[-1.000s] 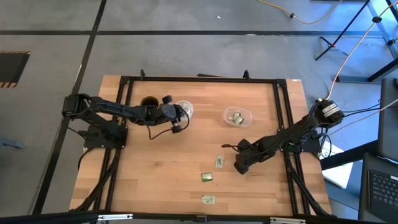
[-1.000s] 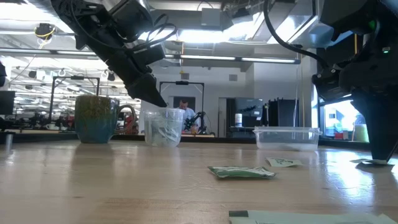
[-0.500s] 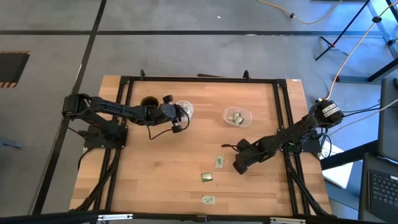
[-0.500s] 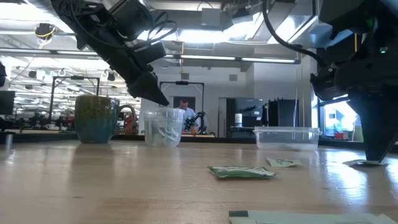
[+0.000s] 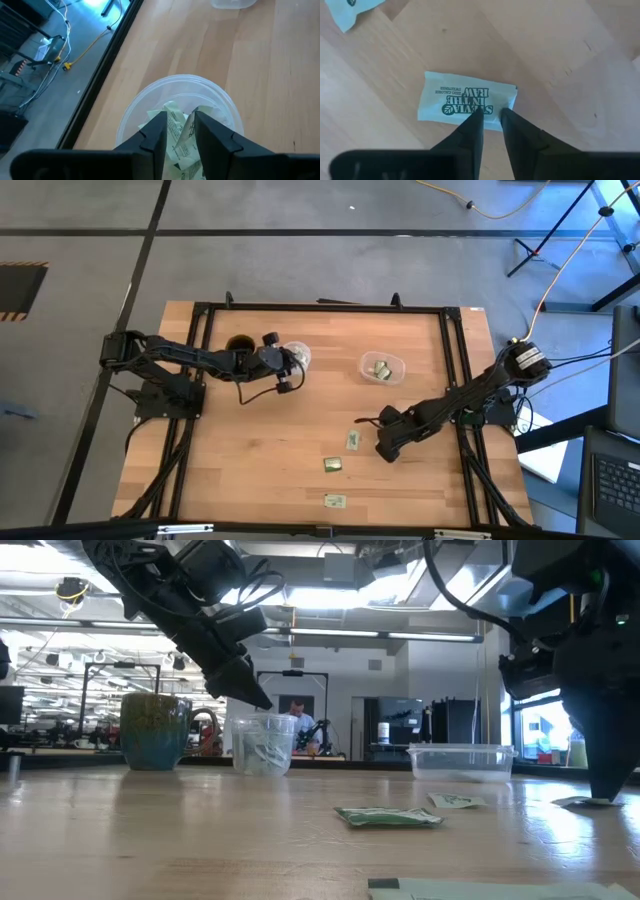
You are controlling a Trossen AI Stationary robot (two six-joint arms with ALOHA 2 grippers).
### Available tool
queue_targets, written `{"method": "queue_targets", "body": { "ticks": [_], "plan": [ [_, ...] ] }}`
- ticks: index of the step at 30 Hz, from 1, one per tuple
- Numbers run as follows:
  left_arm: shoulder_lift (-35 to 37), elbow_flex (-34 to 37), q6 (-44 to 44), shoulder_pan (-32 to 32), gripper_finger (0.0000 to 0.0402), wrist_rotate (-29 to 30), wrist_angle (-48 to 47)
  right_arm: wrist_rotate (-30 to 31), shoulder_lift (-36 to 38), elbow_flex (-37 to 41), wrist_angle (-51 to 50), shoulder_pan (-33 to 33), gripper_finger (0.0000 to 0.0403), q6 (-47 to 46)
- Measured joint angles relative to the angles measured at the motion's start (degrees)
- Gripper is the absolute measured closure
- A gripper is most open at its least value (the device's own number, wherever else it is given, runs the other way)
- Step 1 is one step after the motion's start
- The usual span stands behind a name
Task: Pick and place items into bin
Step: Put the white stevia packet into the left transparent bin
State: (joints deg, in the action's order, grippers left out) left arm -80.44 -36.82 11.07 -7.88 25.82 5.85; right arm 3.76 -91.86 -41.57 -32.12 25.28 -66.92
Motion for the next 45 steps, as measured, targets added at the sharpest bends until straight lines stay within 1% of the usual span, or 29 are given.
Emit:
{"method": "queue_targets", "body": {
  "ticks": [4,12,14,22,28,35,40,45],
  "plan": [
    [0.00,0.00,0.72,0.00,0.0311,0.00,0.00,0.15,-0.58,-0.16,-0.52,0.00,0.0337,-0.20],
    [0.00,0.00,0.72,0.00,0.0310,0.00,0.00,0.40,-0.56,-0.33,-1.23,0.00,0.0392,-0.07],
    [0.00,0.00,0.72,0.00,0.0311,0.00,0.00,0.39,-0.54,-0.34,-1.25,0.00,0.0397,-0.09],
    [0.00,0.00,4.16,0.00,0.0310,0.00,1.03,1.54,0.24,-0.99,-1.70,0.01,0.0401,0.16],
    [0.00,0.00,11.18,0.89,0.0307,0.09,5.36,5.70,1.36,-3.77,-4.87,-0.26,0.0403,1.42],
    [0.00,0.00,15.90,3.09,0.0304,0.11,10.92,5.87,1.63,-4.70,-5.54,-0.20,0.0403,1.64],
    [0.00,0.00,16.70,4.24,0.0304,0.20,11.08,6.77,1.67,-4.73,-5.00,-0.17,0.0400,1.88],
    [0.00,0.00,16.72,5.46,0.0303,0.22,11.10,6.87,1.76,-4.86,-1.15,-0.17,0.0385,5.77]
  ]
}}
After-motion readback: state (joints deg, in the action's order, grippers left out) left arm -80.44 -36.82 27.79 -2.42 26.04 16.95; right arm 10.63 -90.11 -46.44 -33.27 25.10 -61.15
